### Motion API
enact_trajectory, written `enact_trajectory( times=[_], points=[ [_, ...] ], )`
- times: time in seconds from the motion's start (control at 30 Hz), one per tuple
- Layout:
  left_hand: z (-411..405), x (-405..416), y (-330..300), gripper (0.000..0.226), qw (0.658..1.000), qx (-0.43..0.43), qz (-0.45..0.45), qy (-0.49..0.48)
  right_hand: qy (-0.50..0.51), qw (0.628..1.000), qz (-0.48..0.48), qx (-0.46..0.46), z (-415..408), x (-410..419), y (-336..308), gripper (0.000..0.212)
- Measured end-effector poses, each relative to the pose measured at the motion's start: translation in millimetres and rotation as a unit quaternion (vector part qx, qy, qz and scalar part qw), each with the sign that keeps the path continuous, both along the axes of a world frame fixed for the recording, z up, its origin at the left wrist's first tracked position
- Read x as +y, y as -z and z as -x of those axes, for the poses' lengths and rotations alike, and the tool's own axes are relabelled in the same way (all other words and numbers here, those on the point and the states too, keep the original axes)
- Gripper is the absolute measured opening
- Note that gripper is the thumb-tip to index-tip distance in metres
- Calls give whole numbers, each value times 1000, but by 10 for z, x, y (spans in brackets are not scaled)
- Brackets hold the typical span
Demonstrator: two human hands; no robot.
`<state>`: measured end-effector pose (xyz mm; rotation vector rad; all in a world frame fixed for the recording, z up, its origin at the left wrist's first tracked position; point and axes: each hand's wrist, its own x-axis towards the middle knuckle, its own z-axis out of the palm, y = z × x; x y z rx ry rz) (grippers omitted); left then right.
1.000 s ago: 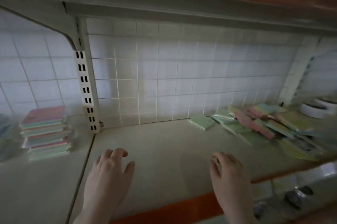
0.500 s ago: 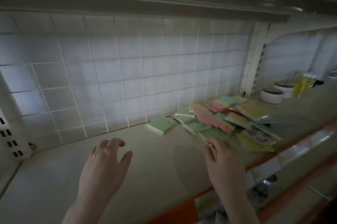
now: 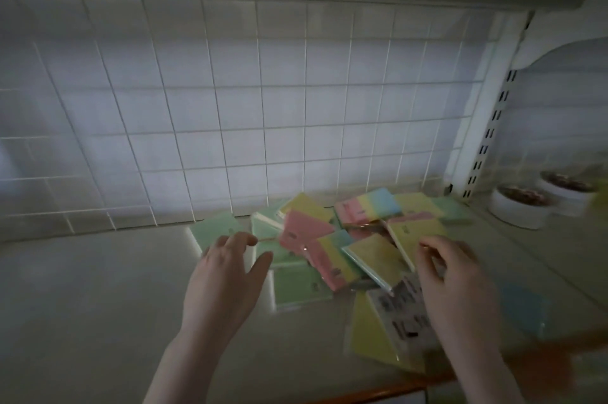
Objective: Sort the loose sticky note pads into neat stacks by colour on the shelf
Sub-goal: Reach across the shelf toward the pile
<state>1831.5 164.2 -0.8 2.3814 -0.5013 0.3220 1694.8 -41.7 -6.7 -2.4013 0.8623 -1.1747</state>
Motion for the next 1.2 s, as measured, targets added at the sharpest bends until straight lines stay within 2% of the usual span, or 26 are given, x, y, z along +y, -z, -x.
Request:
enact_trajectory(
  times=[0.1, 0.23, 0.3, 0.43, 0.53, 0.77, 0.83, 0.97, 1.07, 1.2],
  points=[
    [-2, -254, -38, 36, 1000, -2, -14, -11, 13, 998, -19, 62, -50, -204, -62, 27],
    [-67, -540, -23, 43, 1000, 6, -21, -17, 62, 977, -16, 204, -172, -319, -124, 55],
    [-105, -610, 28, 48, 999, 30, -19, -18, 67, 973, -32, 218, -204, -327, -113, 65],
    [-138, -662, 105, 55, 999, 44, -31, -1, 69, 978, -55, 190, -244, -337, -41, 80],
    [-112, -697, 117, 55, 999, 39, 8, 11, 64, 983, -67, 161, -253, -337, -1, 84],
    [-124, -690, 116, 60, 993, 68, 99, -11, -53, 989, -133, 31, -208, -401, 59, 74],
    [-131, -683, 101, 55, 988, 87, 126, -9, -78, 987, -140, 2, -188, -404, 66, 72],
    [-144, -671, 101, 20, 974, 128, 185, 13, -129, 973, -182, -60, -146, -390, 54, 69],
    [-131, -681, 94, 14, 967, 114, 228, 29, -143, 966, -186, -107, -102, -403, 59, 65],
    [-148, -665, 90, 22, 967, 99, 232, 47, -154, 957, -199, -145, -46, -370, 57, 57]
  ],
)
